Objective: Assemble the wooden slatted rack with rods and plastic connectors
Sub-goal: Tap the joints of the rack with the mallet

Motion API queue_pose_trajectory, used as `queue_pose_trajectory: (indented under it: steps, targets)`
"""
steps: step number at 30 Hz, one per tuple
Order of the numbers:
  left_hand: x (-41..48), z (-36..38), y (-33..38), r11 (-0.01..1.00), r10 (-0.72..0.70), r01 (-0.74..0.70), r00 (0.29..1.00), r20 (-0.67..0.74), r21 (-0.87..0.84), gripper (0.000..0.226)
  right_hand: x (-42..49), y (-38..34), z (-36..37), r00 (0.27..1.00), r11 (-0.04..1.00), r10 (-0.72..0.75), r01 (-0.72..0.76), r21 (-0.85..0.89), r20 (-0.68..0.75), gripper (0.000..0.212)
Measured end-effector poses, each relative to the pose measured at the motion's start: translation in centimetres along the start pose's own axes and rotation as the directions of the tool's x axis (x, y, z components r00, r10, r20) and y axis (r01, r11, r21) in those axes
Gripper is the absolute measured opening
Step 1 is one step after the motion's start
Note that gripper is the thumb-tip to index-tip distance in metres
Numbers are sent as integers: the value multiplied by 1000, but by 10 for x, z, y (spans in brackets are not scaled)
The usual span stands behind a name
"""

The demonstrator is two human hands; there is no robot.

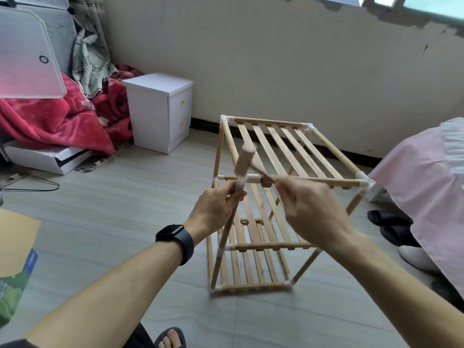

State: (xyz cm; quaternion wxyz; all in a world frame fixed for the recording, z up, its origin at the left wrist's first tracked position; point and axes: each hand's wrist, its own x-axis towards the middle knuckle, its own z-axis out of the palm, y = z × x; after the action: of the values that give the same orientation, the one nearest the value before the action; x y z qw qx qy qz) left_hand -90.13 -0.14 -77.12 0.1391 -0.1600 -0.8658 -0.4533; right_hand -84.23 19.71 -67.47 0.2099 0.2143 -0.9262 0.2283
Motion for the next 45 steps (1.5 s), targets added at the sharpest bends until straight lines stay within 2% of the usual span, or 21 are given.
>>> queue_pose_trajectory:
  steps: [2, 5, 6, 9, 12, 14, 16, 19, 21, 23, 25, 28, 32, 36, 39, 45]
  targets:
    - [0, 1, -1, 1000, 2, -2, 1000, 3, 0, 21, 0, 1, 1, 997, 1000, 22, -21, -21, 80, 25]
    - [0, 1, -2, 1000, 14, -14, 1000, -6, 18, 25, 2, 3, -1, 995, 999, 20, -17, 30, -102, 24]
    - [0, 1, -3, 1000, 14, -14, 1000, -7, 23, 24, 0, 3, 2, 995, 1000, 9, -7, 18, -99, 24]
    - [1, 2, -5, 1000, 4, -4, 1000, 2, 24, 21, -6, 5, 12, 997, 999, 37, -37, -5, 72, 25]
    - [1, 2, -3, 999, 2, -3, 1000, 1, 39, 25, -2, 9, 8, 997, 997, 48, -44, 65, -66, 27]
    - [0, 4, -4, 999, -20, 20, 1000, 13, 46, 26, -5, 6, 11, 1000, 1000, -2, 2, 23, 11, 31]
    - [-5, 10, -12, 995, -89, 82, 991, 98, 65, 22, -5, 7, 13, 998, 1000, -3, 5, -27, 69, 30]
    - [-15, 19, -29, 971, -183, 126, 939, 292, 202, 12, 6, 22, 11, 989, 997, 76, -75, 13, -126, 21]
    - [-16, 23, -35, 960, -198, 116, 925, 324, 256, 11, 14, 40, 14, 953, 977, 211, -200, 71, -216, 21]
    - [-12, 24, -34, 964, -188, 118, 935, 300, 239, 8, 17, 62, 20, 905, 934, 355, -356, 39, -234, 24]
    - [-7, 22, -31, 966, -182, 116, 942, 283, 233, 6, 14, 80, 26, 874, 906, 420, -422, 47, -244, 25]
    - [0, 7, -28, 960, -165, 101, 957, 237, 261, 5, 9, 90, 33, 879, 919, 388, -349, 180, -278, 22]
    - [11, -14, -24, 962, -87, 58, 991, 97, 265, 12, 10, 89, 33, 863, 899, 420, -354, 257, -281, 22]
    - [15, -19, -11, 965, 107, -86, 992, -70, 248, 17, 5, 94, 27, 804, 804, 548, -431, 409, -230, 28]
    - [14, -14, 0, 950, 212, -182, 972, -97, 254, 20, -11, 116, 40, 743, 691, 656, -523, 499, -130, 34]
    - [15, 21, -7, 836, 355, -391, 920, 164, 386, 27, -80, 160, 116, 545, 372, 824, -728, 576, 155, 51]
